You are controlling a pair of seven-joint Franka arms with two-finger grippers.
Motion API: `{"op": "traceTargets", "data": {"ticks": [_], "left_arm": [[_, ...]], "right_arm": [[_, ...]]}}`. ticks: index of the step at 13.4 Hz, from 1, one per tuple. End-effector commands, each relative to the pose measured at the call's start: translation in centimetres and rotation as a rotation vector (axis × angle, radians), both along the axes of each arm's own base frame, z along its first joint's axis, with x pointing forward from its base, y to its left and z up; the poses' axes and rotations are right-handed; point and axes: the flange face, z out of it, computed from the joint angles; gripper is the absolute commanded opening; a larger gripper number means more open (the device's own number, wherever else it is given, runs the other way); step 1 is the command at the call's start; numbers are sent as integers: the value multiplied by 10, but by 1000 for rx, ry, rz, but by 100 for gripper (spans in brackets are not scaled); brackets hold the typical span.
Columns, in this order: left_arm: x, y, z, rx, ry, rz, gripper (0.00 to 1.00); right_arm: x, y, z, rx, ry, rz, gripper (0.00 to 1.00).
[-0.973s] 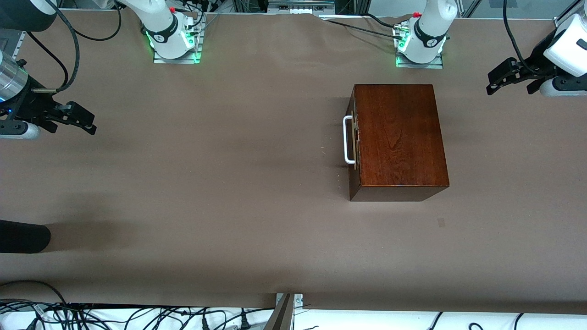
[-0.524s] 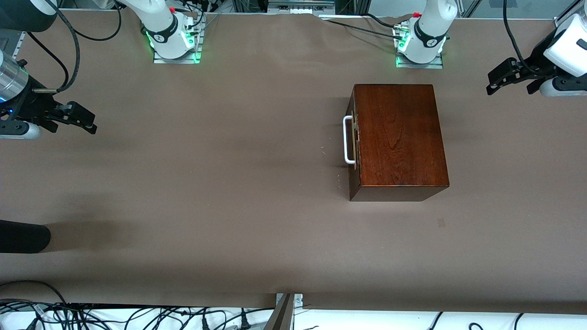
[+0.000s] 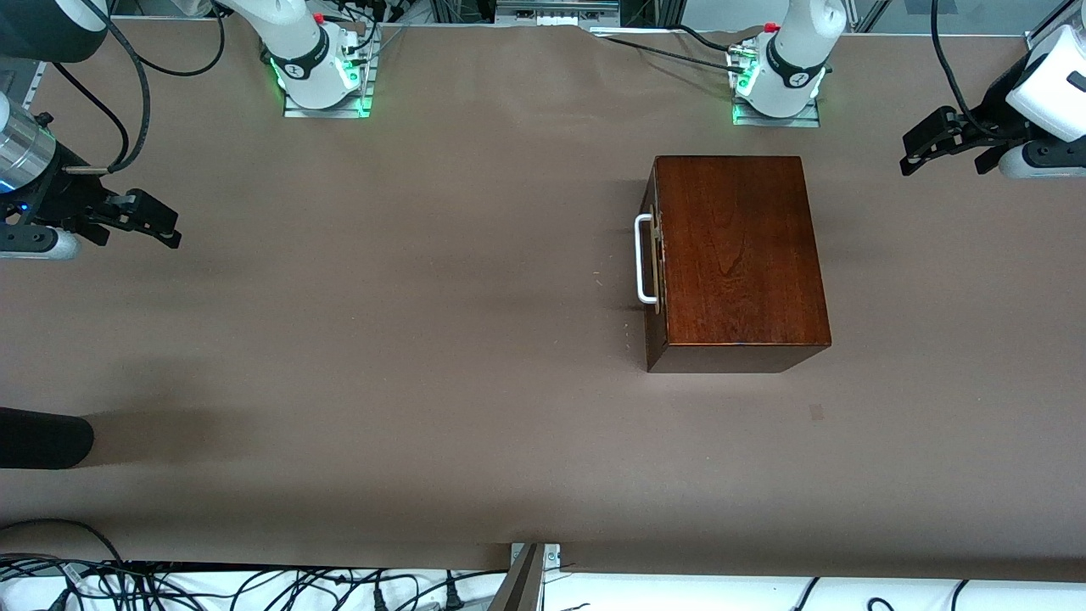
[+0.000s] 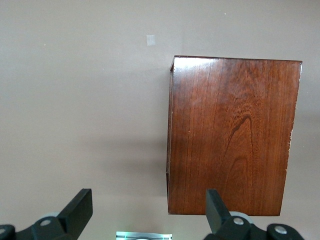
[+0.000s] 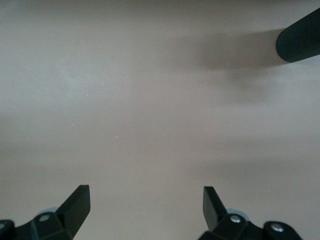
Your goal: Open drawer, take yellow block, close drawer
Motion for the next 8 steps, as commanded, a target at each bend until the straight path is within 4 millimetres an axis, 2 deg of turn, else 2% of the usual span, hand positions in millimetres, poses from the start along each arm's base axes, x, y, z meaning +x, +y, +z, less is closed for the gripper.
{"op": "traceTargets", "data": {"ticks": [1, 8], "left_arm": [[-4, 1, 6, -7, -9, -7, 100], [-4, 1, 6, -3, -9, -7, 100]], "right_arm": [[-3, -3, -1, -6, 12, 5, 100], [1, -6, 1, -3, -4, -12, 100]]}}
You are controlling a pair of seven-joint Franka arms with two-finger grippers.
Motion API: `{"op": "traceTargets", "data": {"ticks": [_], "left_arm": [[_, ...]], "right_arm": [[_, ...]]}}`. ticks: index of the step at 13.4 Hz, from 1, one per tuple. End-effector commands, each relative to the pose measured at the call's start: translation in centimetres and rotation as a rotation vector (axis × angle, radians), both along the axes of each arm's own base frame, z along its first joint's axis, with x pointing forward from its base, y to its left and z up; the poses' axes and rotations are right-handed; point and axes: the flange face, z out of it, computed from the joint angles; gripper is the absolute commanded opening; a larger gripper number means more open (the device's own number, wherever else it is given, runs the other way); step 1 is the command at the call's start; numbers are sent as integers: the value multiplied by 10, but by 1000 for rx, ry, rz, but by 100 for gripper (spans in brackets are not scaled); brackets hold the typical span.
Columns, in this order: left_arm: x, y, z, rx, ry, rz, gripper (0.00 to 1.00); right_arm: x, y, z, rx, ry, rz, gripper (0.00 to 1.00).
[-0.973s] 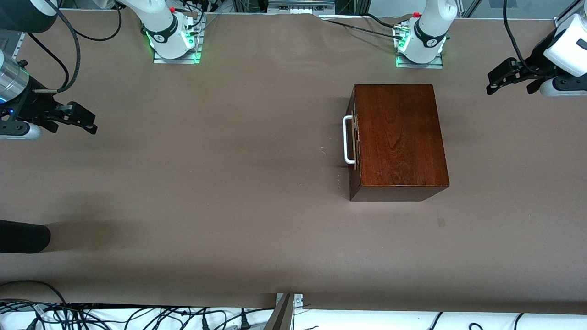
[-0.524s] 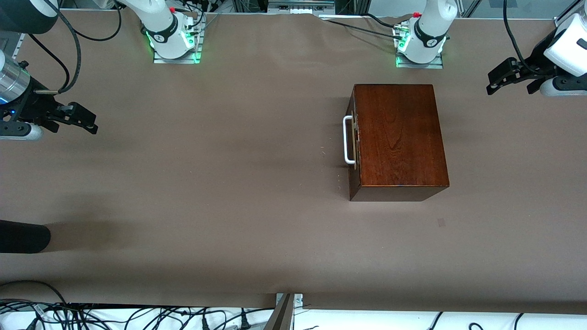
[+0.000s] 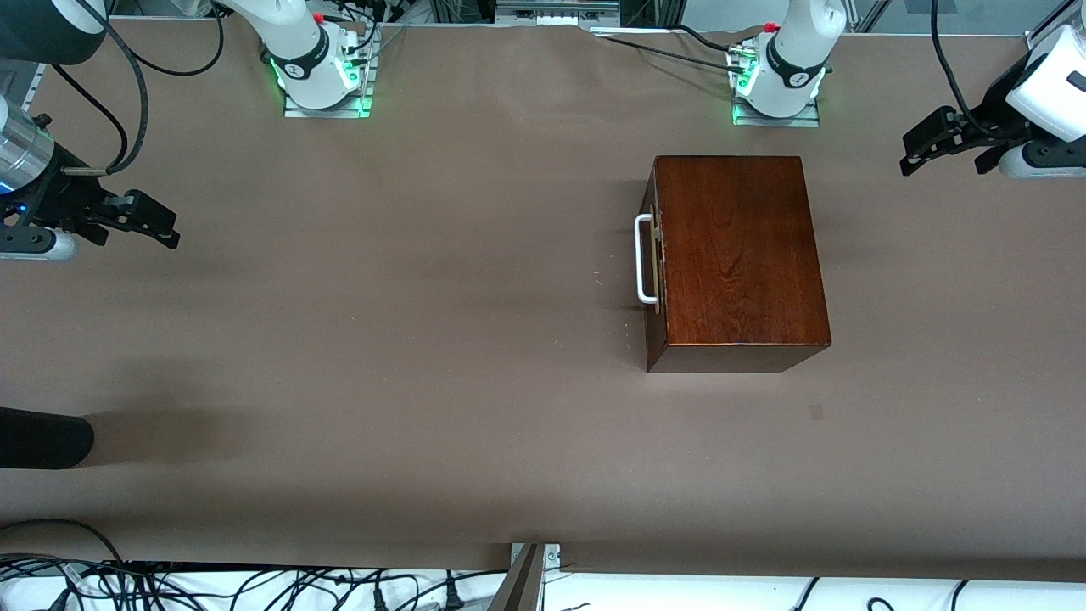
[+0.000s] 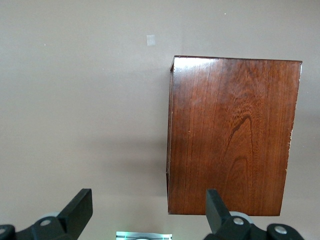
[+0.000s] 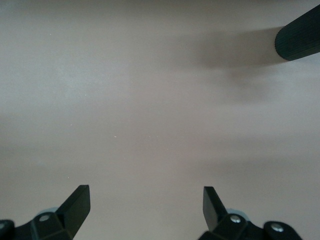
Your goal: Open drawer, take yellow block, close drawer
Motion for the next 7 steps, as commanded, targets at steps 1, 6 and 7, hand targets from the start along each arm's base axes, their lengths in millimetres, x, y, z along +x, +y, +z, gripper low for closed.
{"op": "traceTargets", "data": {"ticks": [1, 6, 7], "left_arm": [[-4, 1, 7, -1, -9, -5, 100], [-2, -43, 3, 14, -5, 7, 100], [-1, -57, -2, 20, 0, 8, 100]], "right_arm": [[1, -3, 3, -3, -7, -2, 100], [1, -10, 3, -5, -5, -5, 100], [0, -13, 3, -5, -2, -11, 100]]}}
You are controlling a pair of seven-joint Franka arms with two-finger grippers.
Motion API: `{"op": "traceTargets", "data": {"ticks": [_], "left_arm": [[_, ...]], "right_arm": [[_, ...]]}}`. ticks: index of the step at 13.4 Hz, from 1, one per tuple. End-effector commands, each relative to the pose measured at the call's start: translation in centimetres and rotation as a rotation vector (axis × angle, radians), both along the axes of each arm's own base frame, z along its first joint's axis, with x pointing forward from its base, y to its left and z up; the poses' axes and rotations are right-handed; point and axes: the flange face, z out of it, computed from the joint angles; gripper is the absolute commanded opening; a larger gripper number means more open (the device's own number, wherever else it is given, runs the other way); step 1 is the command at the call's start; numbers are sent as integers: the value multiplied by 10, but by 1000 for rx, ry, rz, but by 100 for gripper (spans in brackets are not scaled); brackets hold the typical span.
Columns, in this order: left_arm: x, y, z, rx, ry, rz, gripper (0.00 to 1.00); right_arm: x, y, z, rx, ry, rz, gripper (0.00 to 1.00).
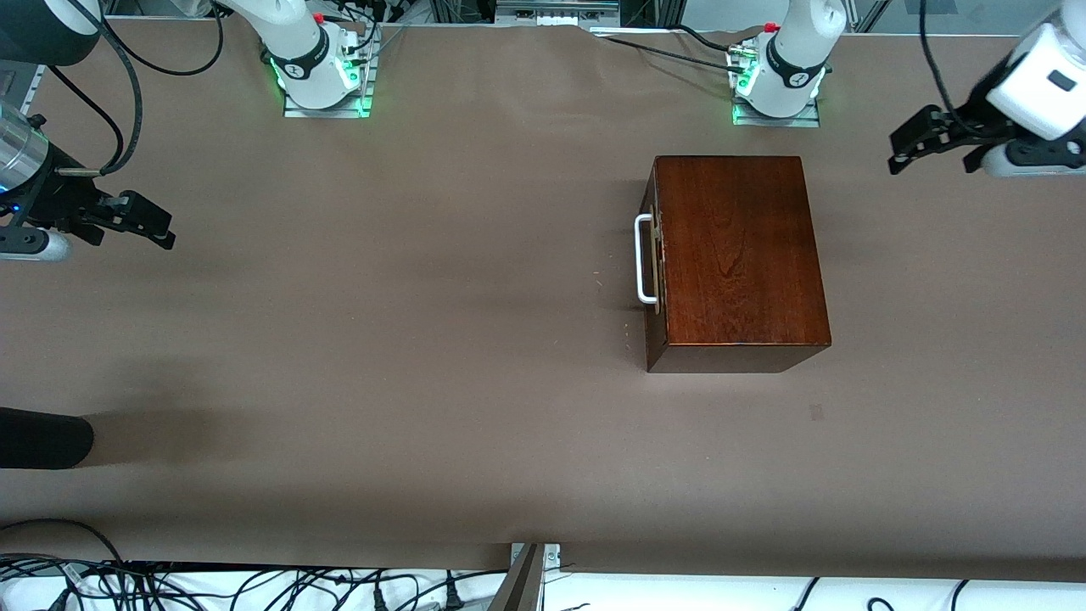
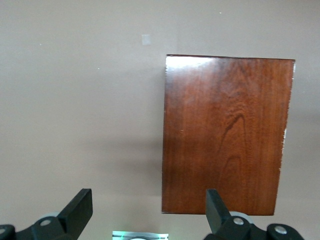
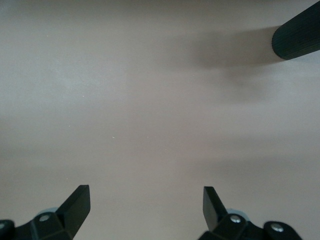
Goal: Open drawer, take yellow block, close drawer
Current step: 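Move the left gripper to the white drawer handle and grasp it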
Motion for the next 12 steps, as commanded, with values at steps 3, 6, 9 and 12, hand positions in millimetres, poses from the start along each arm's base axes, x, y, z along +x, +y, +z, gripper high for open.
{"op": "traceTargets", "data": {"ticks": [3, 6, 9, 12], "left_arm": [[9, -83, -23, 25, 17, 28, 100], [4, -160, -50, 26, 5, 11, 100], [9, -209, -85, 11, 12, 10, 100], [13, -259, -134, -6, 27, 2, 100]], "right_arm": [[1, -10, 4, -3, -11, -15, 100], [1, -13, 11, -3, -17, -18, 100], [1, -11, 14, -11, -20, -2, 100], [0, -12, 15, -13, -23, -1, 100]]}}
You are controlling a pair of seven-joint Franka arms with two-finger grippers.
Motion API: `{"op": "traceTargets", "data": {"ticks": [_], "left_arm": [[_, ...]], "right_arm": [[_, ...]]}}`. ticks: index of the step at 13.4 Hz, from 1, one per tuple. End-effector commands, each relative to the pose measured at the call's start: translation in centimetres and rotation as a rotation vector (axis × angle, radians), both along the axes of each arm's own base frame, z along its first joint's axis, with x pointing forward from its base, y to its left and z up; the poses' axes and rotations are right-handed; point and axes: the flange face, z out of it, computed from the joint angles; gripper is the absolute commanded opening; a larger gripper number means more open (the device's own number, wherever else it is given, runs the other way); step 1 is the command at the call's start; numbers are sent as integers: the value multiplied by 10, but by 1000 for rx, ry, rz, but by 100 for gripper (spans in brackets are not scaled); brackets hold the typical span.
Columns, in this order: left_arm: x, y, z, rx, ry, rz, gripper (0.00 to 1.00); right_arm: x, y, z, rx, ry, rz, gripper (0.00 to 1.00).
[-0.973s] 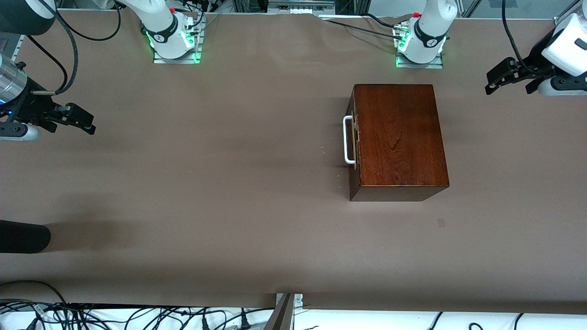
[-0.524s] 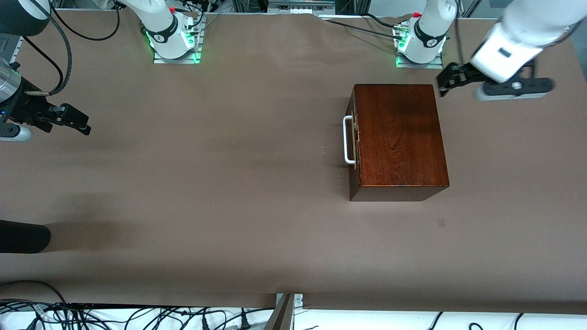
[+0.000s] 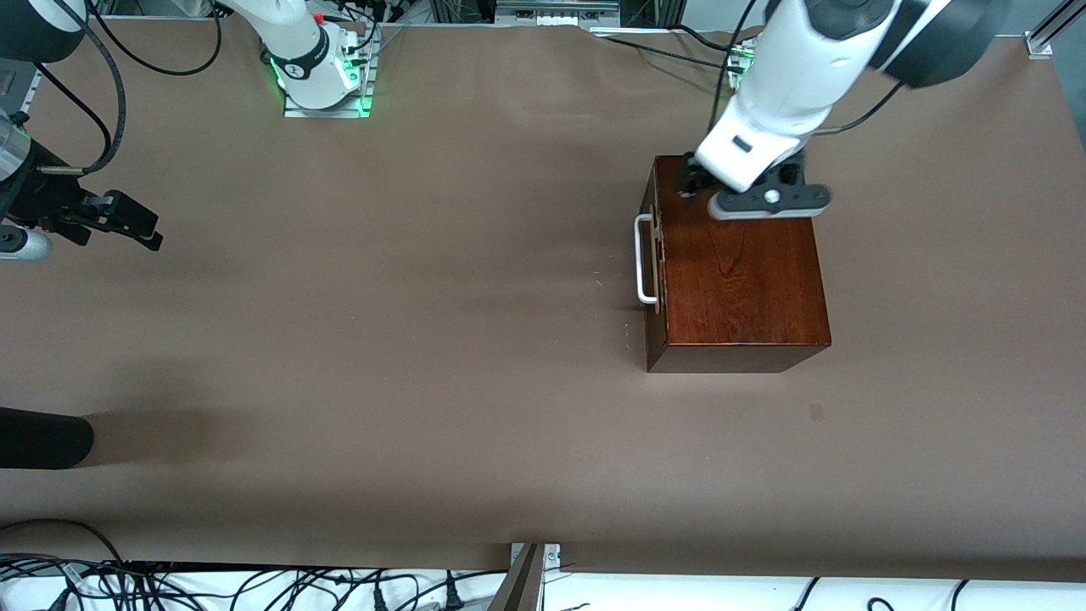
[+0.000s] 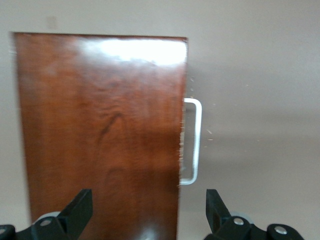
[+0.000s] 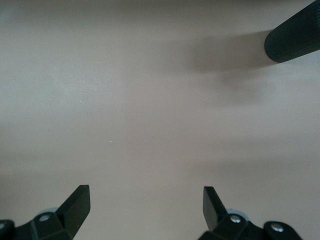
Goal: Open drawer, take yellow block, close drawer
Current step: 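Move the left gripper to the white drawer handle and grasp it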
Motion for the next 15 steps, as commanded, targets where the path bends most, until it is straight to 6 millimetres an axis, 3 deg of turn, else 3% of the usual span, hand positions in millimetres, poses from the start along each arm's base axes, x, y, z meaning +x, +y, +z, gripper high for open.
{"op": "traceTargets", "data": {"ticks": [1, 5, 7, 9, 15], "left_arm": [[5, -45, -39, -1, 1, -2, 100], [-19, -115, -100, 86, -36, -7, 100], [-28, -136, -123, 101, -45, -22, 100], [-36, -149, -145, 144, -50, -53, 100], [-26, -144, -188, 195, -66, -85, 100]], "right_arm": [[-2, -2, 9, -14, -5, 16, 100], [-6, -2, 8, -8, 21, 21, 100], [-8, 2, 6, -9, 40, 50, 100], [-10, 2, 5, -7, 58, 47, 100], [-9, 2, 7, -9, 53, 47, 100]]}}
